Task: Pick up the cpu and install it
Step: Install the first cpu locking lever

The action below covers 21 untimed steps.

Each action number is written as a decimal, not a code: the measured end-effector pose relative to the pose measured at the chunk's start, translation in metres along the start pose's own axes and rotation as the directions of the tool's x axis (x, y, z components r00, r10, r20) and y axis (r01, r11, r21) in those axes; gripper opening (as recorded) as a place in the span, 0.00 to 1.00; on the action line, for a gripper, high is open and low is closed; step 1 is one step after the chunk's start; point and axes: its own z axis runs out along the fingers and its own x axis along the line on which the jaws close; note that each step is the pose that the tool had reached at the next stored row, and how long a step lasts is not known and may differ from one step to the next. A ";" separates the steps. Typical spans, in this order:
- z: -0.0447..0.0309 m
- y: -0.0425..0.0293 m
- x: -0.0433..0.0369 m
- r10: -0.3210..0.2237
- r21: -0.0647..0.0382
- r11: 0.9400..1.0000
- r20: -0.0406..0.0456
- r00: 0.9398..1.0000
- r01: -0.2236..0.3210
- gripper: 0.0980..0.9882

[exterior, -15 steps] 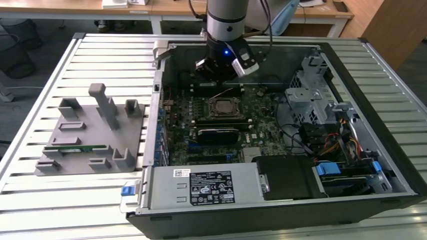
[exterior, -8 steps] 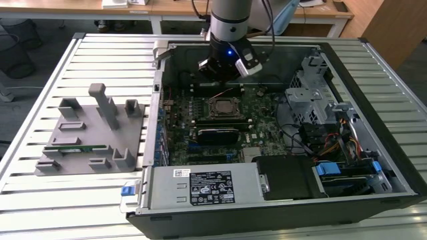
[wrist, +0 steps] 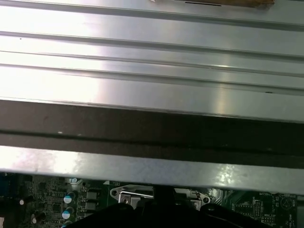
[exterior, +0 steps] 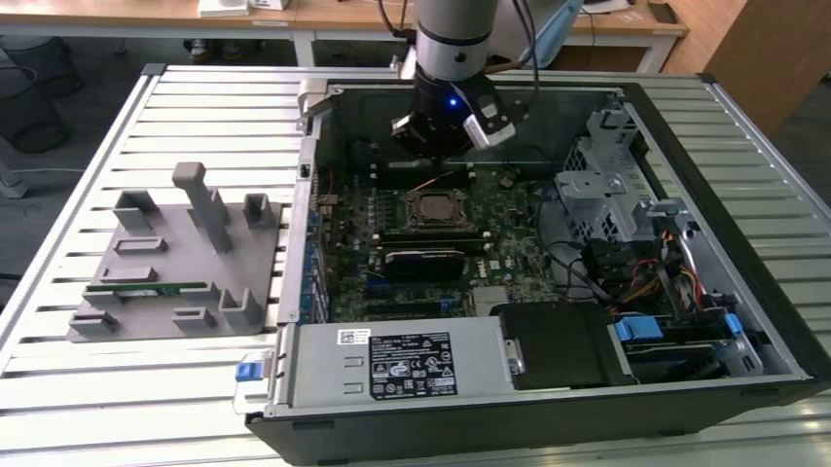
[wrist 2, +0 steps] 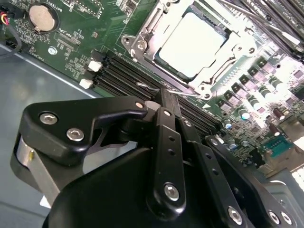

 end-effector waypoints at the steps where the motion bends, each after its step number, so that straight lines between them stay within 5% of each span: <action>1: 0.0004 0.0003 -0.0006 0.000 0.000 1.000 0.000 1.000 0.000 0.01; 21: 0.0076 0.0015 -0.0093 0.000 0.000 1.000 0.000 1.000 0.000 0.01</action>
